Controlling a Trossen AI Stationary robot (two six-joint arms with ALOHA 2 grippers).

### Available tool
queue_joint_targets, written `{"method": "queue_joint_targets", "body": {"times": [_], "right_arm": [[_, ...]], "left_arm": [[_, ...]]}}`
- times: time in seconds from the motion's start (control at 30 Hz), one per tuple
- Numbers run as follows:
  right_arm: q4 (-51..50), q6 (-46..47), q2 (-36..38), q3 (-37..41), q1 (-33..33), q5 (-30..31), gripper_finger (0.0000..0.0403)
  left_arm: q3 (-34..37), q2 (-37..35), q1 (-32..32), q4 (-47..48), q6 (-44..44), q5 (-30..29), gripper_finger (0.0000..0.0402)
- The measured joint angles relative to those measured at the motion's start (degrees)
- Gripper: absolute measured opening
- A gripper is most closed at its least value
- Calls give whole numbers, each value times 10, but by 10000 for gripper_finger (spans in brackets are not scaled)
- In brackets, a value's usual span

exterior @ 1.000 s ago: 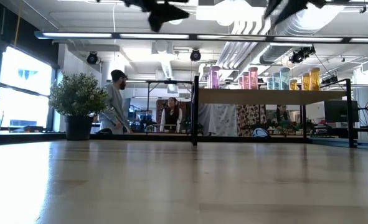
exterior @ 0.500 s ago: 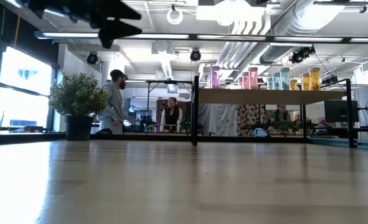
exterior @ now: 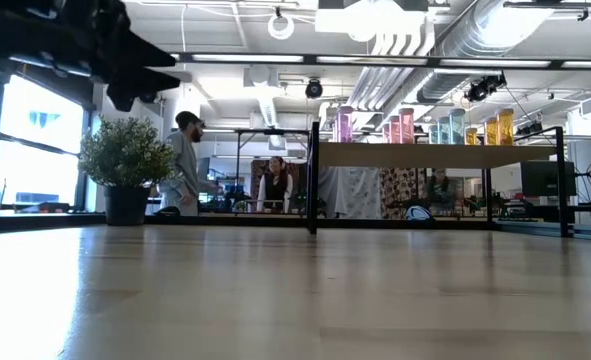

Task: Pick and place medicine bottles onto shelf by color
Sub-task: Return to Home Position

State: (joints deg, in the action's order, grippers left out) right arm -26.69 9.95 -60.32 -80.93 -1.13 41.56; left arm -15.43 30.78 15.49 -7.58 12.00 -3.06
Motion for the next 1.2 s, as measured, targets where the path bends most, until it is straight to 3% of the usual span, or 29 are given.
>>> {"method": "queue_joint_targets", "body": {"times": [0.23, 0.4, 0.67, 0.77, 0.93, 1.2], "right_arm": [[17, 0, 72, 0, 0, 2, 170], [13, -20, 110, 0, 0, 1, 170], [-85, -26, 140, 0, 0, -50, 170], [-123, -8, 150, 10, 0, -62, 170], [-121, 8, 191, 89, 0, -87, 170], [-37, 52, 306, 275, 1, -147, 170]], "left_arm": [[55, -94, 0, 11, 9, -7, 213], [63, -139, 0, 71, 14, -11, 213], [63, -157, 0, 99, 3, -29, 210], [90, -157, 0, 48, 19, -29, 200], [147, -157, 0, -30, 52, -25, 177], [149, -156, 0, 13, 56, -18, 147]]}}
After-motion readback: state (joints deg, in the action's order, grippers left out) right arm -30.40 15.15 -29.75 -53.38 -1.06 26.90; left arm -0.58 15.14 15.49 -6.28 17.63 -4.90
